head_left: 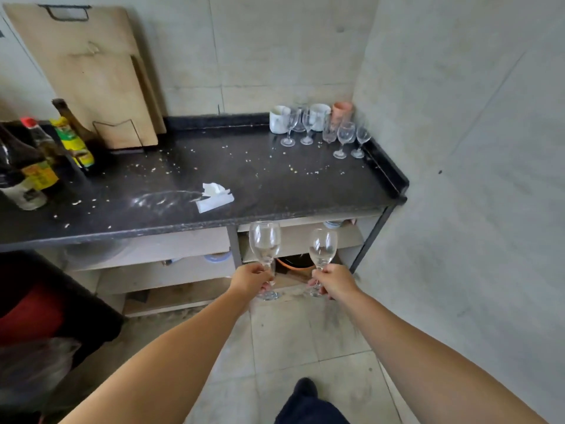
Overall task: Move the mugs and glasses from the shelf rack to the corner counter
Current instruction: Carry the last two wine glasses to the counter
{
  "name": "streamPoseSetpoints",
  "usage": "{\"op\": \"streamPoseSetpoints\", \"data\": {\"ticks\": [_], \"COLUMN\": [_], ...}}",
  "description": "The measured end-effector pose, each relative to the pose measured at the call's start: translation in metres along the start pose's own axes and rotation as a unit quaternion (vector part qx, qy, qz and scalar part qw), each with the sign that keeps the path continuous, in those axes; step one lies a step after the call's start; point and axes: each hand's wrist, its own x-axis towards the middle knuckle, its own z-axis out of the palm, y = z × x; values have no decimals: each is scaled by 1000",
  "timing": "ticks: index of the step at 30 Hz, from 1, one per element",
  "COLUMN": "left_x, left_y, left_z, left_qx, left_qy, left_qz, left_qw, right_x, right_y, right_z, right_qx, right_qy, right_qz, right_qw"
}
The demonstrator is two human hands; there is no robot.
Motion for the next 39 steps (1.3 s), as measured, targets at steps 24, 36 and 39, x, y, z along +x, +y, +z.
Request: {"op": "streamPoseSetpoints", "data": {"ticks": [24, 36, 39], "left_x": [362, 462, 469], "left_y": [224, 257, 261], "left_z": [74, 91, 96], "left_qx": [-43, -46, -47], "left_qy": [-17, 74, 87], "left_qz": [-12, -69, -81], "left_qw": [999, 994, 992], "right_x": [375, 492, 512], "right_y": [-162, -194, -194], "right_z": [-134, -128, -122], "right_qx": [80, 79, 59], "right_qy": [54, 38, 32], "right_qz": [19, 14, 13], "right_qw": [995, 996, 998]}}
